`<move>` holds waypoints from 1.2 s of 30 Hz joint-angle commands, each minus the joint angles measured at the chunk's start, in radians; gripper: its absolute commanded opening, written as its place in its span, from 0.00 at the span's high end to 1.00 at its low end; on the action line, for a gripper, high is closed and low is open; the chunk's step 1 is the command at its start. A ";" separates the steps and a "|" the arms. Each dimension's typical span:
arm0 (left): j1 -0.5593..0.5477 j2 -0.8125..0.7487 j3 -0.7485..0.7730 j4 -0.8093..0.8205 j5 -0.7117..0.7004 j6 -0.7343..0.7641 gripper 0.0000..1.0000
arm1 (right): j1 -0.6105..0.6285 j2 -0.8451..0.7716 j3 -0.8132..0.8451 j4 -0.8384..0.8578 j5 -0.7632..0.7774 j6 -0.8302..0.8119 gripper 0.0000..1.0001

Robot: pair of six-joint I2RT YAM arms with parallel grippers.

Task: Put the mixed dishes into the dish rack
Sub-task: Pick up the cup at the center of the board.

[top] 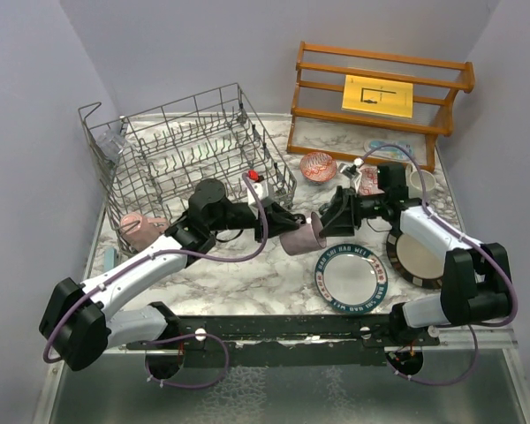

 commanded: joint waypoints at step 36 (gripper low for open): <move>-0.002 -0.240 -0.055 0.078 -0.358 -0.435 0.26 | -0.036 -0.098 0.436 -0.312 0.319 -0.365 0.99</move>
